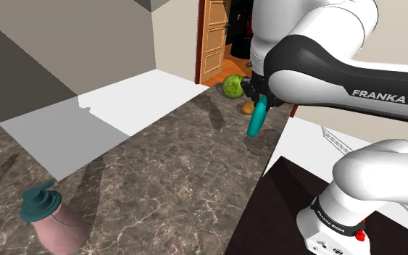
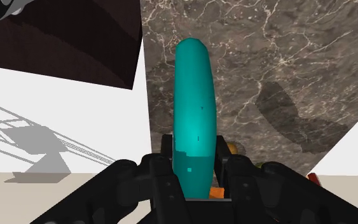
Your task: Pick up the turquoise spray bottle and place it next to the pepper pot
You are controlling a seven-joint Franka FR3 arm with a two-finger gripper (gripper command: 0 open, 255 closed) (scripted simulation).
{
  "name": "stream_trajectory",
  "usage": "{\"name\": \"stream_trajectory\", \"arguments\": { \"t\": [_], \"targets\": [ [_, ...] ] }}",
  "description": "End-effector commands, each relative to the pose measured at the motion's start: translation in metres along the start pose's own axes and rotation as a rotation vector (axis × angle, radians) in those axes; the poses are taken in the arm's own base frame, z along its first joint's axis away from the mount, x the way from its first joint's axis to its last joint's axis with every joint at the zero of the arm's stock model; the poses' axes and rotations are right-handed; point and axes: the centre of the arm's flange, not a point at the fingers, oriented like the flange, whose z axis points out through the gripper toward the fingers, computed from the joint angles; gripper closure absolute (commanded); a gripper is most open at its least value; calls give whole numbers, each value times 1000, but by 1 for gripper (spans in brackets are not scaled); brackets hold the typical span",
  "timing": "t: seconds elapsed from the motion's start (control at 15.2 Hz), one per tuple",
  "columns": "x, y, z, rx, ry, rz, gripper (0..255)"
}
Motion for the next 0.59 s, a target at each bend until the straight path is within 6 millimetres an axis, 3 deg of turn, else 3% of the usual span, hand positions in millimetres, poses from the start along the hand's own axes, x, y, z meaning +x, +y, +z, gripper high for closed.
{"name": "stream_trajectory", "arguments": {
  "t": [0.0,0.53],
  "targets": [
    [5,-1,-9,0,0,0,255],
    [25,-1,-46,0,0,0,255]
  ]
}}
